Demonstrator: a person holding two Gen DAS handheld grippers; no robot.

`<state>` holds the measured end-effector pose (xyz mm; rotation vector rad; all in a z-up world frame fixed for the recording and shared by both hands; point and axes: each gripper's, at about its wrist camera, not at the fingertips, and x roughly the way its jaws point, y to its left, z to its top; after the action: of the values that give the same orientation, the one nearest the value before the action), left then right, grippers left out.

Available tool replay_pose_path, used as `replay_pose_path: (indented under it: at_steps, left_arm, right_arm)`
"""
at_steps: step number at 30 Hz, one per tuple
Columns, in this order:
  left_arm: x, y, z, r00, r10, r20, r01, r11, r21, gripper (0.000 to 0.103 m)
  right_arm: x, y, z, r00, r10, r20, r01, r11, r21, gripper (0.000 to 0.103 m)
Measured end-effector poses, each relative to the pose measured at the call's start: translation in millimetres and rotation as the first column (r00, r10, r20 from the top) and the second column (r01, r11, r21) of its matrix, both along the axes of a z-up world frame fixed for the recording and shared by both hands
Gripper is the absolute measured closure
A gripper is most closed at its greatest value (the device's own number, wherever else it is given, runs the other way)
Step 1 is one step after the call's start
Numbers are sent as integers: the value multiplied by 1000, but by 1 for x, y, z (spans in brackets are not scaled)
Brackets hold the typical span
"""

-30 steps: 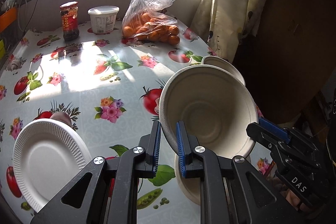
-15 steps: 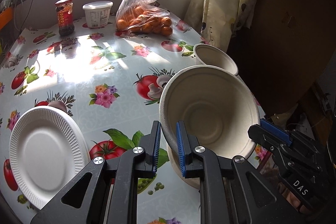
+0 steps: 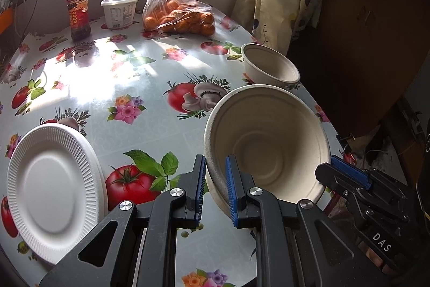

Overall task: Organize plates and bowls
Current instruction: 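Carry the held bowl onto another beige bowl and lower it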

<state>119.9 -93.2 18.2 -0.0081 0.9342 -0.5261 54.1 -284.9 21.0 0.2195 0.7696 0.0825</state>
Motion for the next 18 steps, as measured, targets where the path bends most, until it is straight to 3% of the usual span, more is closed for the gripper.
replay_pose_path:
  at_steps: [18]
  left_arm:
    - [-4,-5,-12,1000,2,-28,-1,999,32,87]
  right_arm:
    - [-5,1,-11,999,-3,-33,3,1000,-10,81]
